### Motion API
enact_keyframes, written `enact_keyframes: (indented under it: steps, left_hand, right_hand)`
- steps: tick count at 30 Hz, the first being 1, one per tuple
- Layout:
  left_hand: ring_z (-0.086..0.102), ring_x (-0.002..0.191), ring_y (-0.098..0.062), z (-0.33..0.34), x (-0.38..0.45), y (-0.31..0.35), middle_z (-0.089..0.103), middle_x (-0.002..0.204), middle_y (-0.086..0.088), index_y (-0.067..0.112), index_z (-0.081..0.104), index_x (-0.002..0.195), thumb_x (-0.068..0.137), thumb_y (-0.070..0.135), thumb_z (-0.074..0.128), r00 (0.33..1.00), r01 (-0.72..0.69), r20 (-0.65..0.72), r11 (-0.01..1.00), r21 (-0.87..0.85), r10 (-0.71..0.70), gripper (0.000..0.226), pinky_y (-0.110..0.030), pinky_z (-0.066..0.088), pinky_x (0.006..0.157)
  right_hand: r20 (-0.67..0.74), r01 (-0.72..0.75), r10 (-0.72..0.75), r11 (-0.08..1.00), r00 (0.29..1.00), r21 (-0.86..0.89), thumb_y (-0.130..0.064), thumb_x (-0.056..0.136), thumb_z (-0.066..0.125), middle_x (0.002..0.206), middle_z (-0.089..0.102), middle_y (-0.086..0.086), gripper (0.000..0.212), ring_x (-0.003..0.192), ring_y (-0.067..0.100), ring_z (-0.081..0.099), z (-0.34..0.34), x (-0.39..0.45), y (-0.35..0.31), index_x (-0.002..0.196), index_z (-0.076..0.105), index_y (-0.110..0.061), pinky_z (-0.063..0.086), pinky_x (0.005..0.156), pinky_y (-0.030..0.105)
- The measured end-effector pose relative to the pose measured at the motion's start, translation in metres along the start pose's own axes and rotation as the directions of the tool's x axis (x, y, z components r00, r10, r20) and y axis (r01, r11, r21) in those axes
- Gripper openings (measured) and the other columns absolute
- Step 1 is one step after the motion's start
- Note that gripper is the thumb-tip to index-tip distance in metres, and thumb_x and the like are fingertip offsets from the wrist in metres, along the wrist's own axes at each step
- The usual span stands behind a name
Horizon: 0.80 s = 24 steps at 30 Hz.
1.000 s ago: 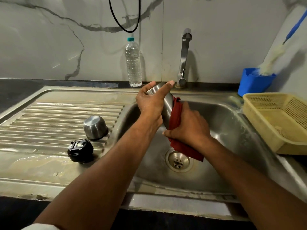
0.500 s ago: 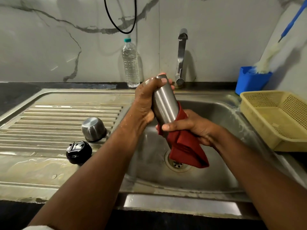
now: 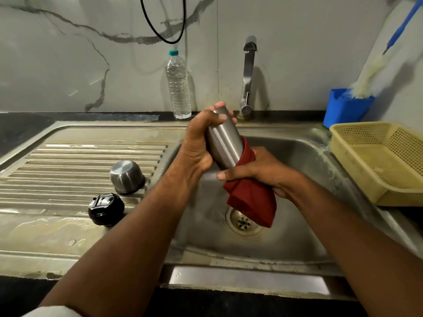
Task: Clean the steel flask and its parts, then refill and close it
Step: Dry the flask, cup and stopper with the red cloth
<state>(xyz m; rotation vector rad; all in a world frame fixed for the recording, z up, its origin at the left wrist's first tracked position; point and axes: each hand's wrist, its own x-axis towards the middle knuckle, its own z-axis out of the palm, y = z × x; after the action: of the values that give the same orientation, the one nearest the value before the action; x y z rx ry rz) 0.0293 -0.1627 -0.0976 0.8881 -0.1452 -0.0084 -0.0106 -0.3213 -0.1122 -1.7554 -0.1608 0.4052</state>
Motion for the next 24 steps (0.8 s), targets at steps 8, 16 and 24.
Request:
enact_keyframes:
  steps: [8, 16, 24]
  left_hand:
    - [0.067, 0.078, -0.026, 0.004, -0.001, 0.007, 0.07, 0.088, -0.013, 0.009, 0.074, 0.098, 0.06, 0.022, 0.078, 0.998, 0.008, 0.061, 1.0, -0.019, -0.007, 0.04, -0.039, 0.059, 0.078]
    - [0.073, 0.094, -0.03, 0.013, -0.002, -0.013, 0.073, 0.104, -0.011, 0.014, 0.061, 0.118, 0.056, 0.026, 0.102, 0.775, 0.145, -0.631, 0.981, 0.13, -0.031, 0.076, -0.049, 0.064, 0.086]
    - [0.069, 0.094, -0.027, -0.003, -0.002, 0.016, 0.071, 0.097, -0.011, 0.008, 0.073, 0.113, 0.071, 0.028, 0.083, 0.982, 0.11, 0.146, 0.991, 0.082, -0.121, 0.048, -0.046, 0.054, 0.098]
  right_hand:
    - [0.207, -0.017, -0.008, 0.993, 0.978, 0.117, -0.012, 0.072, 0.091, 0.106, 0.073, 0.018, 0.061, 0.095, 0.029, 0.072, -0.001, -0.003, -0.003, 0.125, 0.062, -0.005, 0.059, 0.096, 0.053]
    - [-0.328, -0.106, -0.252, 0.625, 0.91, -0.773, -0.057, 0.051, 0.095, 0.114, 0.067, 0.0, 0.099, 0.098, 0.025, 0.067, 0.022, 0.007, 0.004, 0.131, 0.049, -0.022, 0.055, 0.078, 0.035]
    - [0.285, -0.087, 0.029, 0.977, 0.958, 0.194, -0.003, 0.072, 0.084, 0.103, 0.068, 0.021, 0.06, 0.093, 0.032, 0.068, -0.009, -0.007, -0.006, 0.127, 0.06, -0.002, 0.062, 0.078, 0.042]
